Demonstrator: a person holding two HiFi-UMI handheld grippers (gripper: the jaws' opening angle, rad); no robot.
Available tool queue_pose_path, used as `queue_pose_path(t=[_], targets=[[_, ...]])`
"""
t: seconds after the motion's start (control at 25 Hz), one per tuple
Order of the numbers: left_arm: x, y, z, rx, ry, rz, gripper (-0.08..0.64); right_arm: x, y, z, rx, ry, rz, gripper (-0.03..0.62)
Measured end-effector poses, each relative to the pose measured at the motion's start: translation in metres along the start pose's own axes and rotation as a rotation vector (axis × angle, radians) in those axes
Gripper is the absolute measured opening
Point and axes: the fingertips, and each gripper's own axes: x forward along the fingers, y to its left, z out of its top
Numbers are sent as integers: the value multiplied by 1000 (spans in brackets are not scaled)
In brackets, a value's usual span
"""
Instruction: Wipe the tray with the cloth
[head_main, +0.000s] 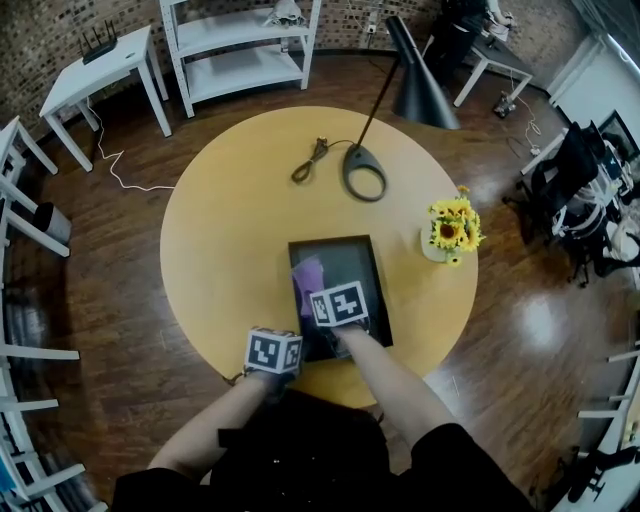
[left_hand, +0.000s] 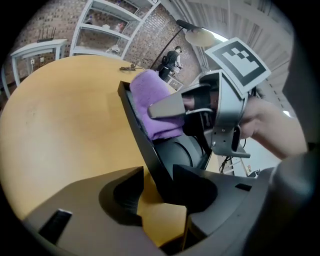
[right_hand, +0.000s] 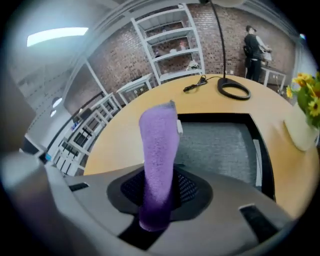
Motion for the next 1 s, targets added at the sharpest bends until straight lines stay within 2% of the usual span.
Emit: queue_pose_path(t=[0.16, 0.28, 0.4, 0.64, 0.84, 1.0], targets=[[1, -3, 1, -11, -7, -6, 178, 11, 19, -12, -145, 20, -26, 110], [3, -3, 0, -28, -8, -3, 179, 9, 19, -15, -206, 55, -17, 110], [3, 0, 0, -27, -6, 5, 178, 4, -1, -19, -241, 88, -49, 110], [4, 2, -4, -56, 3, -2, 179, -13, -56, -33, -228, 127, -116, 110], [3, 5, -4, -79, -4, -1, 179, -27, -82, -32, -315, 155, -155, 110], [3, 5, -4, -76, -3, -1, 179, -34, -104, -34, -402, 216, -251, 110]])
